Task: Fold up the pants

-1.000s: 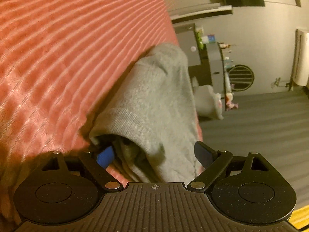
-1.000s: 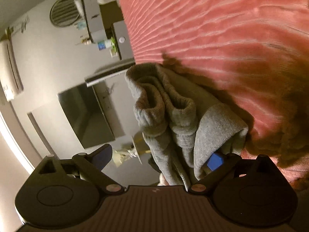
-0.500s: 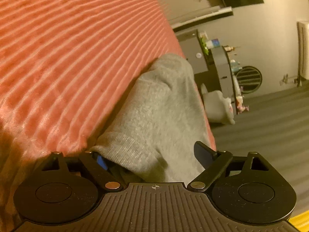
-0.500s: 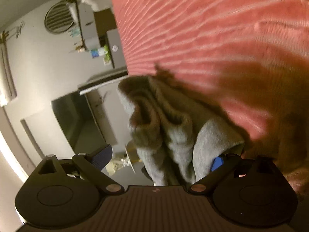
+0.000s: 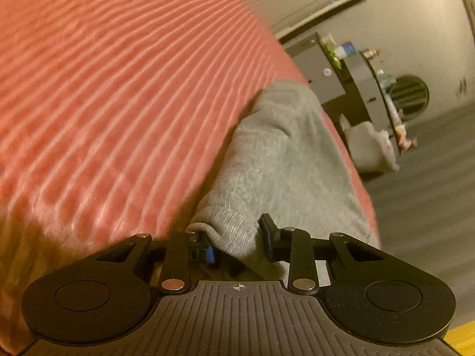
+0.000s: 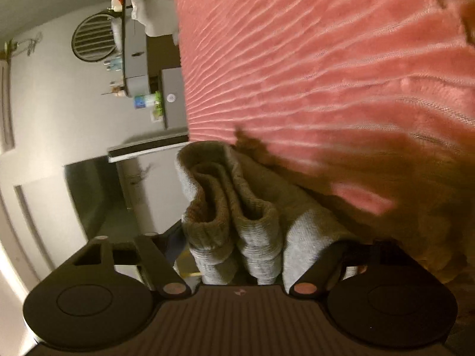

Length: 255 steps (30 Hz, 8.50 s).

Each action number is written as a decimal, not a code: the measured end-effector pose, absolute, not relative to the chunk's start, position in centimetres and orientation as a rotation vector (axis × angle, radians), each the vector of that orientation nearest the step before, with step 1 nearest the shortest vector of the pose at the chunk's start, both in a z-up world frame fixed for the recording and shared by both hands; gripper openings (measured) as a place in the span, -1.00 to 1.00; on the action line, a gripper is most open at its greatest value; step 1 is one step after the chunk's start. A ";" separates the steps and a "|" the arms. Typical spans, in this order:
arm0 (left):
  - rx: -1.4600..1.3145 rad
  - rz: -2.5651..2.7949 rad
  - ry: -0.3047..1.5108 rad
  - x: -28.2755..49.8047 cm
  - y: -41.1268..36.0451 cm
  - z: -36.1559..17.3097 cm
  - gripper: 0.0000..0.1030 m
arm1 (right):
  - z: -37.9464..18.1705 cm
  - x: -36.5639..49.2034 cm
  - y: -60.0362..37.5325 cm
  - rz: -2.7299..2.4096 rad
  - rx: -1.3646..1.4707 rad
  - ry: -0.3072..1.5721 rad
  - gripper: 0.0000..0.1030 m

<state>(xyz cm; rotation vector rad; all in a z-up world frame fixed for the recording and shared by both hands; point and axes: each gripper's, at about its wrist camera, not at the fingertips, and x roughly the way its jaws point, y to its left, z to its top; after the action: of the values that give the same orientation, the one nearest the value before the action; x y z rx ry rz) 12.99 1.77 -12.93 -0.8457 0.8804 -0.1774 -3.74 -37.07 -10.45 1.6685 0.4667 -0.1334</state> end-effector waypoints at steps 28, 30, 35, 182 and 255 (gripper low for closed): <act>-0.541 -0.104 0.927 9.8 2.0 -8.4 0.39 | -5.2 -7.7 -39.5 -0.149 1.314 0.602 0.62; -0.371 0.042 0.837 8.3 1.6 -6.9 0.79 | -3.2 -8.7 -39.8 -0.166 1.154 0.548 0.78; -0.312 -0.080 0.739 8.6 1.7 -5.4 0.88 | -2.4 -5.8 -40.1 -0.021 1.008 0.611 0.92; 0.133 -0.051 0.903 12.5 -6.2 -7.1 1.00 | 0.2 4.1 -21.7 -0.174 0.129 0.937 0.92; 0.077 -0.015 0.924 12.7 -5.0 -7.1 1.00 | 0.3 3.8 -21.5 -0.172 0.135 0.929 0.92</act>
<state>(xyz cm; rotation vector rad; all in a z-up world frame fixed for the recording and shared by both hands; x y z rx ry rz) 12.73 -5.00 -7.05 0.0768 0.9238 -0.0145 3.83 -21.55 0.28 0.1345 0.9288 -0.1724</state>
